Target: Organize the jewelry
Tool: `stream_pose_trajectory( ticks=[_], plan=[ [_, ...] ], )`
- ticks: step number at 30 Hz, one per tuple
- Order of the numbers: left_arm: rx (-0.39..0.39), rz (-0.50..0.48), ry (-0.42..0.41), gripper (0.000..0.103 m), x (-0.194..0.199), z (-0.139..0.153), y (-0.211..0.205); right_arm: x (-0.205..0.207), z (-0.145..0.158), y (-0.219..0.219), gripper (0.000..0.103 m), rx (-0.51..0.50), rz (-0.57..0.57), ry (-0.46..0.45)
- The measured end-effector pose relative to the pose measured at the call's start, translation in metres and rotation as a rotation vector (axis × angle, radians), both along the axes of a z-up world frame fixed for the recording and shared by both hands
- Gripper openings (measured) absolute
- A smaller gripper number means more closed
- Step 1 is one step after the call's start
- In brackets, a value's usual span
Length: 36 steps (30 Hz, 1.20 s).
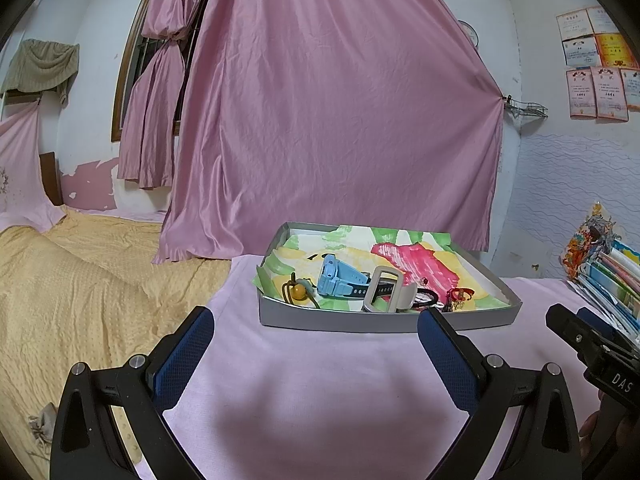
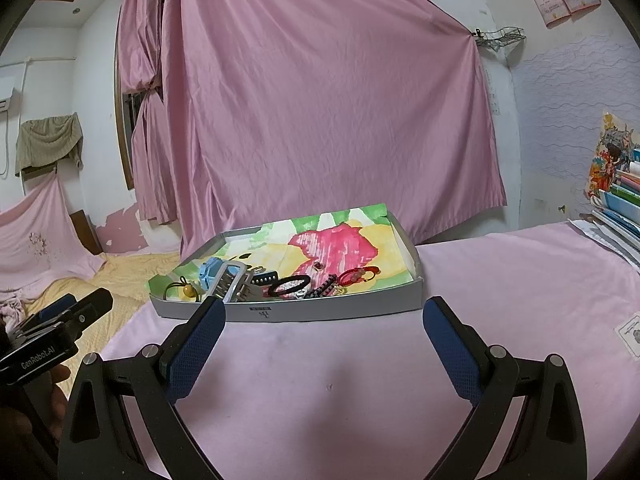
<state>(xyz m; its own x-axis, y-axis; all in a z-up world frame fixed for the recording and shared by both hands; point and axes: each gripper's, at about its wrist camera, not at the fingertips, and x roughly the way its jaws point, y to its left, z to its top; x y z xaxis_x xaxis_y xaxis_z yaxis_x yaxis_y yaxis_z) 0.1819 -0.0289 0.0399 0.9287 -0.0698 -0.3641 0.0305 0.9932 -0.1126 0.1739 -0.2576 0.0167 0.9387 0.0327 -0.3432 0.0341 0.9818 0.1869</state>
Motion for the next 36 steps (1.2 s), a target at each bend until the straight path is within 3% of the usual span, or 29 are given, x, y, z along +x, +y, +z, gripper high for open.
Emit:
stream_pose_trajectory(
  ticks=[36],
  plan=[
    [-0.003, -0.005, 0.003, 0.102, 0.0, -0.0004, 0.0034, 0.001, -0.0014, 0.0, 0.097, 0.001, 0.0, 0.007]
  ],
)
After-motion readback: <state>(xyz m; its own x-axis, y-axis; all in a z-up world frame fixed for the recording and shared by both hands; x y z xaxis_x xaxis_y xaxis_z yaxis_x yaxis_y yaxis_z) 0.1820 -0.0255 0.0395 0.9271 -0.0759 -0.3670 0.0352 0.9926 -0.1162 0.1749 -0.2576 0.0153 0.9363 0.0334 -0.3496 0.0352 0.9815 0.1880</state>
